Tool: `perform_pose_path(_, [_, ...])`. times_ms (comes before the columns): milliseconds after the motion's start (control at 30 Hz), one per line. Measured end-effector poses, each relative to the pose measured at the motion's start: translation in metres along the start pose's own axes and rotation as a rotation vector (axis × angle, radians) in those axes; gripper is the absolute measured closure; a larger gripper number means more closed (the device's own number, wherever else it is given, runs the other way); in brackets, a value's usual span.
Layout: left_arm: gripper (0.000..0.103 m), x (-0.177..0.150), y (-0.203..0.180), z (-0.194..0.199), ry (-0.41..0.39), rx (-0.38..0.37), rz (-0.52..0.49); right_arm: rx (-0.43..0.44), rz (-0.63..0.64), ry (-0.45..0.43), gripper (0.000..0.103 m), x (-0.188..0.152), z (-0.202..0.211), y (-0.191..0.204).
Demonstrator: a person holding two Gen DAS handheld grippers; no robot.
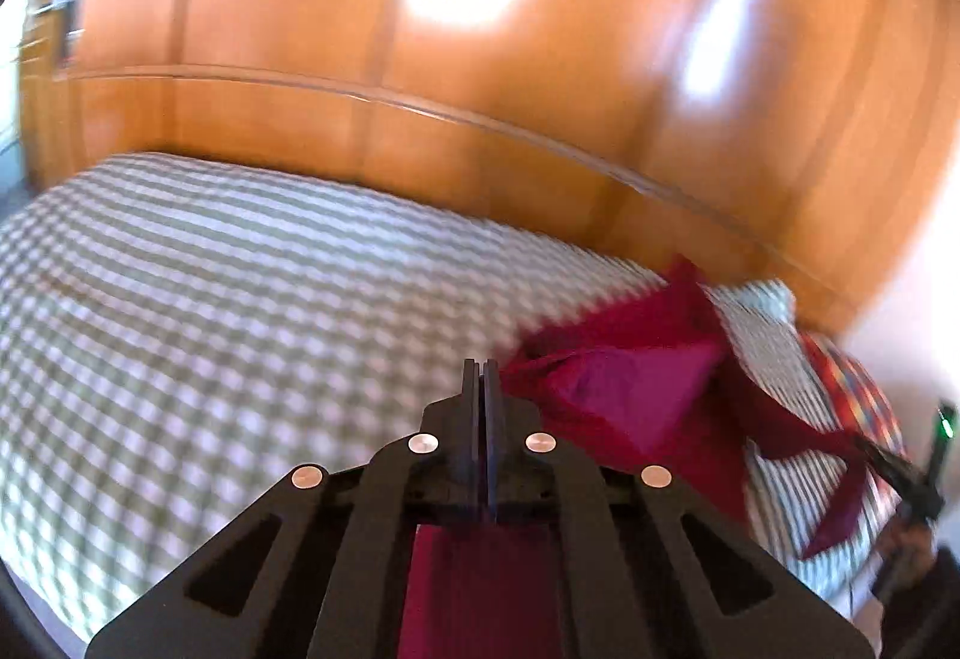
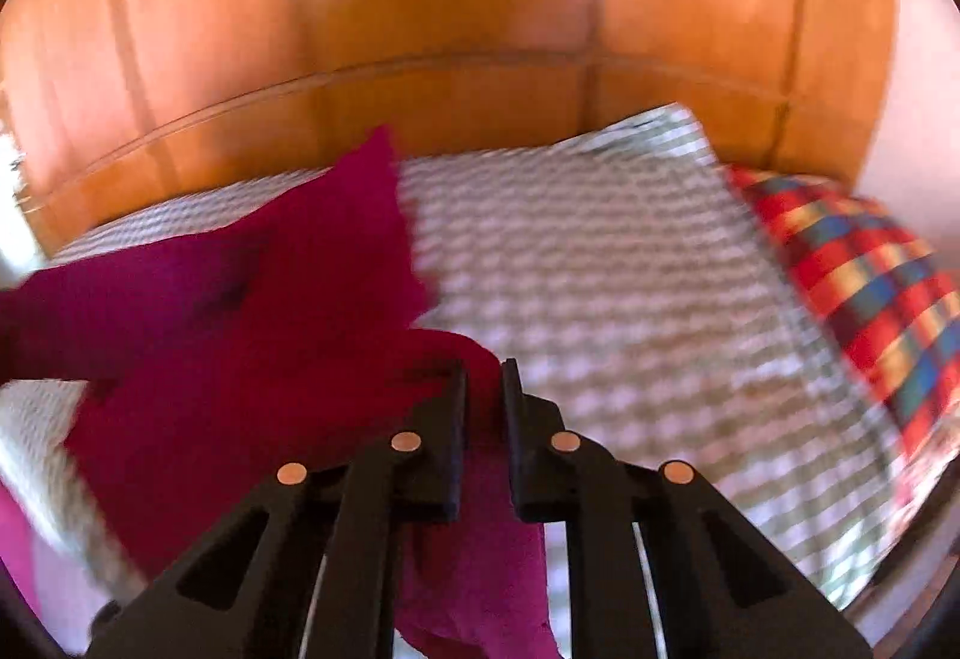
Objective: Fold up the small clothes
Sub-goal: 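Grasp the dark red shirt with both grippers and lift it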
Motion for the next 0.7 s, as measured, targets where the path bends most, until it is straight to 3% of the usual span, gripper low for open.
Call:
perform_pose_path(67, [0.103,0.029,0.016,-0.007,-0.034,0.079,0.021,-0.085,-0.018,0.009,0.093,0.012,-0.011,-0.034])
perform_pose_path(267, [0.103,0.119,0.073,-0.046,-0.171,0.450,0.078,-0.297,-0.096,0.078,0.094,0.054,-0.062,-0.121])
perform_pose_path(367, [0.103,0.134,0.102,-0.065,-0.124,0.527,0.154,-0.298,-0.112,0.115,0.092,0.061,-0.086,-0.128])
perform_pose_path(400, [0.103,0.133,0.109,-0.071,-0.109,0.558,0.181,-0.295,-0.108,0.117,0.087,0.063,-0.092,-0.127])
perform_pose_path(433, [0.103,0.131,0.115,-0.075,-0.109,0.574,0.193,-0.297,-0.098,0.109,0.070,0.064,-0.095,-0.122])
perform_pose_path(467, [0.103,0.127,0.117,-0.079,-0.099,0.568,0.194,-0.288,-0.094,0.104,0.044,0.063,-0.096,-0.117])
perform_pose_path(500, [0.101,0.124,0.121,-0.085,-0.075,0.555,0.194,-0.269,-0.090,0.092,0.034,0.061,-0.093,-0.108])
perform_pose_path(567, [0.072,0.106,0.126,-0.089,-0.034,0.534,0.203,-0.236,-0.066,0.089,0.027,0.054,-0.090,-0.088])
perform_pose_path(600, [0.049,0.096,0.126,-0.087,-0.027,0.514,0.203,-0.191,-0.053,0.095,0.026,0.049,-0.086,-0.068])
perform_pose_path(667, [0.047,0.075,0.123,-0.082,-0.021,0.430,0.172,-0.079,-0.053,0.102,0.025,0.035,-0.076,-0.035])
perform_pose_path(700, [0.047,0.061,0.115,-0.079,0.000,0.382,0.155,0.056,-0.068,0.119,0.025,0.020,-0.067,-0.005])
Point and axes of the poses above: each gripper's, at about its wrist camera, not at the fingertips, and z roughly against the way its jaws point, y to its left, x to its top, the point moved 8 cm from there along -z, roughly the way its jaws point, and after that the axes turned 14 degrees about z, right-handed, at the moved point
